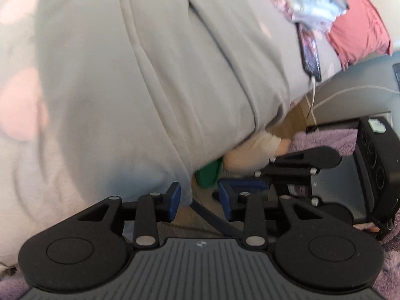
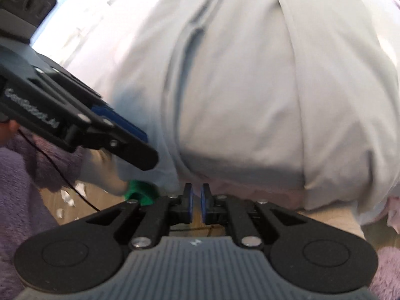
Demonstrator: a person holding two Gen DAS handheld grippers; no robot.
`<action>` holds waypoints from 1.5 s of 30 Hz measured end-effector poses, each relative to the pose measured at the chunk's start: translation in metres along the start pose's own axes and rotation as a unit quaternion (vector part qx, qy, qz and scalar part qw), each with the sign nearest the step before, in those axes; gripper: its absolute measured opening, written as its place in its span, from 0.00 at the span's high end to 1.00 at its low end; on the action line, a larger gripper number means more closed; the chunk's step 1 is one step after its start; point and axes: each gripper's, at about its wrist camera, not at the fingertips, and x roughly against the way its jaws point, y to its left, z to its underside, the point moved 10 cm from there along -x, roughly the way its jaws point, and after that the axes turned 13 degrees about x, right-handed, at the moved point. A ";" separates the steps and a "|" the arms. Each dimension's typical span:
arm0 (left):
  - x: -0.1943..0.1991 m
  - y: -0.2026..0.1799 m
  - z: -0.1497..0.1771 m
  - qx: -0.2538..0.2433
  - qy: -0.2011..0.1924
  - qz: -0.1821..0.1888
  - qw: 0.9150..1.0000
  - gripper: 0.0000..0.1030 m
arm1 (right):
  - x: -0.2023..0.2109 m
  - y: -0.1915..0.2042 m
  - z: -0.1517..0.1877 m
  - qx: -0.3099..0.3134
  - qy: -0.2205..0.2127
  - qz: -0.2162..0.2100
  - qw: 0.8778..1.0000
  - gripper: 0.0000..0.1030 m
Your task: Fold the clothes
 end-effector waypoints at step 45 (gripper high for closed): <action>0.089 0.067 -0.069 0.020 -0.142 -0.073 0.987 0.74 | 0.043 -0.043 -0.094 0.077 -0.005 0.045 0.996 0.85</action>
